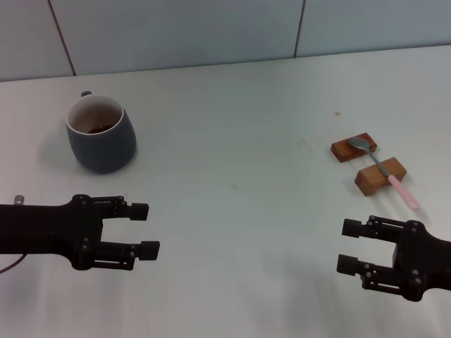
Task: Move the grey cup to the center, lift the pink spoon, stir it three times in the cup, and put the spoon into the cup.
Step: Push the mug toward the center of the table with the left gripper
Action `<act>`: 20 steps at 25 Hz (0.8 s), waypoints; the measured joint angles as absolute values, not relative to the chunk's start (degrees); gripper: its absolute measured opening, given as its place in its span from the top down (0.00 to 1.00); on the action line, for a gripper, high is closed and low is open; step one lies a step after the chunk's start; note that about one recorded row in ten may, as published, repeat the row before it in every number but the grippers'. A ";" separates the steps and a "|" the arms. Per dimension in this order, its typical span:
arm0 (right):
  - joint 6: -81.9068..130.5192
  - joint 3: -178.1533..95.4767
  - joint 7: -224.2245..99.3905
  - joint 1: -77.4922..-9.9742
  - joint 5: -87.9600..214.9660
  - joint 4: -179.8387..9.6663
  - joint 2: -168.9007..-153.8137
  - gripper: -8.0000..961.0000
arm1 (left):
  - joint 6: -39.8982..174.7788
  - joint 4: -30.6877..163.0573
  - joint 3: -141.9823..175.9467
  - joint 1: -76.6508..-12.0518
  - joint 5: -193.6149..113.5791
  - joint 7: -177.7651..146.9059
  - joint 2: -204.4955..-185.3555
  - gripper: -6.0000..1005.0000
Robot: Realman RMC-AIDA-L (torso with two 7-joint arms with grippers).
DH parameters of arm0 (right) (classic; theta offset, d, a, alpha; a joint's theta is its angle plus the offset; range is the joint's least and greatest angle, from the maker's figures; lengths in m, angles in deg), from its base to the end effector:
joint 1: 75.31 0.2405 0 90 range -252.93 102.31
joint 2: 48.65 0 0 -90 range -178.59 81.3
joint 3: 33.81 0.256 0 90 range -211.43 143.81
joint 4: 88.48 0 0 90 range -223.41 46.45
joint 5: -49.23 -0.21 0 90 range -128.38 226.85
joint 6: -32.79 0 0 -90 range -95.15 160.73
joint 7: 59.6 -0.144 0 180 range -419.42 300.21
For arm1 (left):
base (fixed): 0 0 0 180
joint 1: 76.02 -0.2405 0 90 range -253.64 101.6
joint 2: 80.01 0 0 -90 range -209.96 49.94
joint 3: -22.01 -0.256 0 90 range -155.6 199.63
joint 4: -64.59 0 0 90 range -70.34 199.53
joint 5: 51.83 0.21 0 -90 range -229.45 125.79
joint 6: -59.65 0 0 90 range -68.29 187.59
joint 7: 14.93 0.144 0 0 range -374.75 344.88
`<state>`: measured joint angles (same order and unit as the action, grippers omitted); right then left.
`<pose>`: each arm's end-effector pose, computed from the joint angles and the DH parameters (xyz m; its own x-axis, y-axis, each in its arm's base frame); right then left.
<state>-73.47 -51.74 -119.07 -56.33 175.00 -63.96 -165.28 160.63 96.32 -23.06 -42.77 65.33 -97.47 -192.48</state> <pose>0.3250 0.2236 0.0080 0.6658 -0.3272 -0.6705 -0.5029 -0.8607 -0.0794 -0.2602 0.3116 0.0149 0.8237 0.4102 0.3915 0.4012 -0.9095 0.1089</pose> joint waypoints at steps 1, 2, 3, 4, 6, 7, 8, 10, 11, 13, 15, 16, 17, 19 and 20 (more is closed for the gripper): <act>-73.46 -51.74 -119.07 -56.29 175.00 -63.96 -165.28 0.30 | 160.62 96.32 -23.07 -42.74 65.33 -97.47 -192.51 0.19; -73.46 -51.74 -119.07 -56.26 175.00 -63.96 -165.27 0.30 | 160.62 96.32 -23.07 -42.74 65.33 -97.47 -192.51 0.19; -73.47 -51.74 -119.09 -56.25 175.00 -63.96 -165.27 0.30 | 160.63 96.32 -23.11 -42.71 65.33 -97.47 -192.57 0.19; -73.48 -51.74 -119.12 -56.24 175.00 -63.96 -165.27 0.30 | 160.63 96.32 -23.13 -42.71 65.33 -97.47 -192.61 0.19; -73.51 -51.74 -119.14 -56.24 175.00 -63.96 -165.27 0.30 | 160.63 96.32 -23.13 -42.71 65.33 -97.47 -192.61 0.19; -73.55 -51.74 -119.15 -56.24 175.00 -63.96 -165.27 0.30 | 160.63 96.32 -23.16 -42.71 65.33 -97.47 -192.64 0.19; -73.56 -51.74 -119.16 -56.23 175.00 -63.96 -165.27 0.30 | 160.63 96.32 -23.25 -42.71 65.33 -97.47 -192.66 0.19; -73.57 -51.73 -119.16 -56.23 175.00 -63.96 -165.27 0.30 | 160.60 96.32 -23.32 -42.71 65.33 -97.51 -192.67 0.19; -73.56 -51.74 -119.17 -56.23 175.00 -63.96 -165.28 0.30 | 160.58 96.32 -23.32 -42.71 65.33 -97.53 -192.67 0.19; -73.56 -51.74 -119.18 -56.24 175.00 -63.96 -165.29 0.30 | 160.55 96.32 -23.34 -42.71 65.33 -97.55 -192.68 0.19; -73.56 -51.74 -119.19 -56.23 175.01 -63.96 -165.32 0.30 | 160.52 96.32 -23.34 -42.71 65.33 -97.55 -192.69 0.19; -73.56 -51.74 -119.19 -56.23 175.01 -63.96 -165.32 0.30 | 160.49 96.32 -23.38 -42.71 65.33 -97.55 -192.73 0.19; -73.56 -51.75 -119.19 -56.21 175.02 -63.96 -165.32 0.30 | 160.47 96.32 -23.43 -42.70 65.33 -97.55 -192.75 0.19; -73.56 -51.91 -119.20 -56.17 175.08 -63.96 -165.34 0.30 | 160.45 96.32 -23.50 -42.63 65.38 -97.52 -192.80 0.19; -73.56 -51.91 -119.20 -56.17 175.08 -63.96 -165.34 0.30 | 160.45 96.32 -23.50 -42.63 65.38 -97.52 -192.80 0.19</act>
